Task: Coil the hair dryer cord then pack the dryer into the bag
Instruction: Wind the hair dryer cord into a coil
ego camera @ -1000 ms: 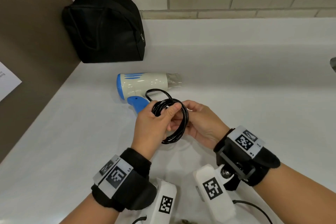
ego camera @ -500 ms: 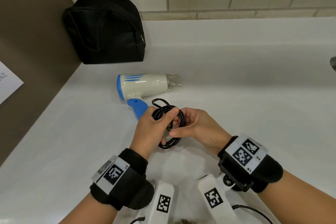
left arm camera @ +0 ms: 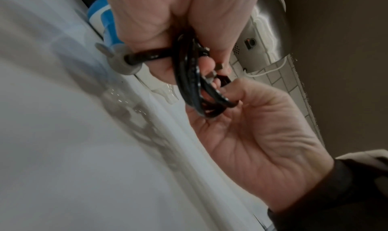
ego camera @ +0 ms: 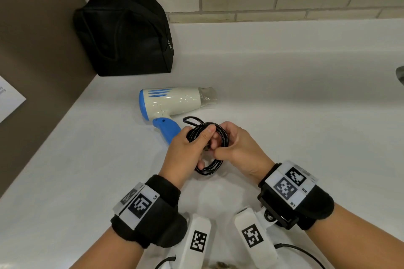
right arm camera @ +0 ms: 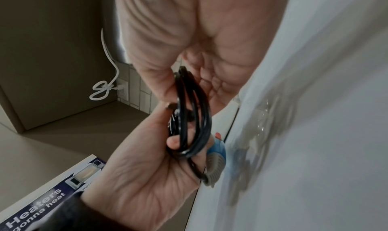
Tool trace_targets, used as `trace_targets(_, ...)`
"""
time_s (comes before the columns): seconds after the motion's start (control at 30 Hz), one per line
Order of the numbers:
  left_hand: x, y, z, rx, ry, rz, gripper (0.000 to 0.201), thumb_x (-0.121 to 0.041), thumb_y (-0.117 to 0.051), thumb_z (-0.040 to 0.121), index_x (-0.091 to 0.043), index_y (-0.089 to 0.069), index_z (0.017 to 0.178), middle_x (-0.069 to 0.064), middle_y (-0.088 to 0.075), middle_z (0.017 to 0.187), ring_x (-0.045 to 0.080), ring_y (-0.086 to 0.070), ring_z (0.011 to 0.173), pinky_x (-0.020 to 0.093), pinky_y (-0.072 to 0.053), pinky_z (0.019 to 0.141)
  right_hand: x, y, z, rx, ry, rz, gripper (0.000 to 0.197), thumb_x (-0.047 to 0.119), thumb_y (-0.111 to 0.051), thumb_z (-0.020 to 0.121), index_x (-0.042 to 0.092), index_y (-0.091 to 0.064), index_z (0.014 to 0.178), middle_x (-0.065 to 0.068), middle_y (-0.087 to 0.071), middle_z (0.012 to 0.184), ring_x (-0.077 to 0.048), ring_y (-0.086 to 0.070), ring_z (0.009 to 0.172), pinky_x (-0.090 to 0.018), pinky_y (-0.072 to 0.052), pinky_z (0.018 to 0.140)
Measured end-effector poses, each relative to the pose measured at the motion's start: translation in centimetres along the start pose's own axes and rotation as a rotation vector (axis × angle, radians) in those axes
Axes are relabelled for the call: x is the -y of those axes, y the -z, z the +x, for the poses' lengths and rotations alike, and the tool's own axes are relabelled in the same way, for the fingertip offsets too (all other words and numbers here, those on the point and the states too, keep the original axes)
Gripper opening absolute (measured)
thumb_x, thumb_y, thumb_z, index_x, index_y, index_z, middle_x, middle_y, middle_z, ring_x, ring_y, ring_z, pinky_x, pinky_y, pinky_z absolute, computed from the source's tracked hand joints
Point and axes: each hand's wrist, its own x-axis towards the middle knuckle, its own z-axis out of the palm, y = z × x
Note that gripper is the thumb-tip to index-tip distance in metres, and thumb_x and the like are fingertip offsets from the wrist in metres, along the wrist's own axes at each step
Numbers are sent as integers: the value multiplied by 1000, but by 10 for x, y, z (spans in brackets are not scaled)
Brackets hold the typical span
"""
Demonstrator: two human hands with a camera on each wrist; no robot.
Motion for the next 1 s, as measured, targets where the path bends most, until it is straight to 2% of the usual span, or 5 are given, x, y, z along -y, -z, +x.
trace_targets(0.2,5,3,3,15,92,-199,49,-44,-59,77,3,-61,90,0,-40,53,8,-34,39,19,-33,36,0,0,0,44,145,-1,61,-17,-58,70,36,-45,98,0,-48,77,-9,-52,66,-29,-51,71)
trace_targets(0.37,5,5,1,58,136,-339,31,-39,-59,77,-11,-53,65,-3,-37,50,6,-29,38,17,-29,34,10,2,-2,21,367,-395,49,2,-70,70,39,-51,95,27,-59,76,-1,-59,74,-17,-50,73)
trace_targets(0.57,-2,5,1,90,110,-408,35,-48,-57,66,-14,-48,63,-5,-32,49,5,-23,39,15,-23,32,20,1,-4,-131,563,-747,24,31,-58,77,27,-58,100,1,-71,86,-17,-66,74,-40,-55,61)
trace_targets(0.7,-1,2,2,53,97,-365,36,-46,-53,79,-14,-47,65,-5,-30,50,7,-22,40,16,-24,32,25,5,-5,-216,684,-1028,29,43,-52,74,24,-66,91,4,-73,100,-20,-69,77,-30,-53,60)
trace_targets(1.0,-5,5,-2,61,99,-211,55,-37,-51,85,-24,-37,33,-6,-32,32,11,-25,30,19,-29,33,37,17,-6,-336,512,-299,21,24,-67,75,36,-59,90,23,-67,72,-2,-62,74,-8,-42,63)
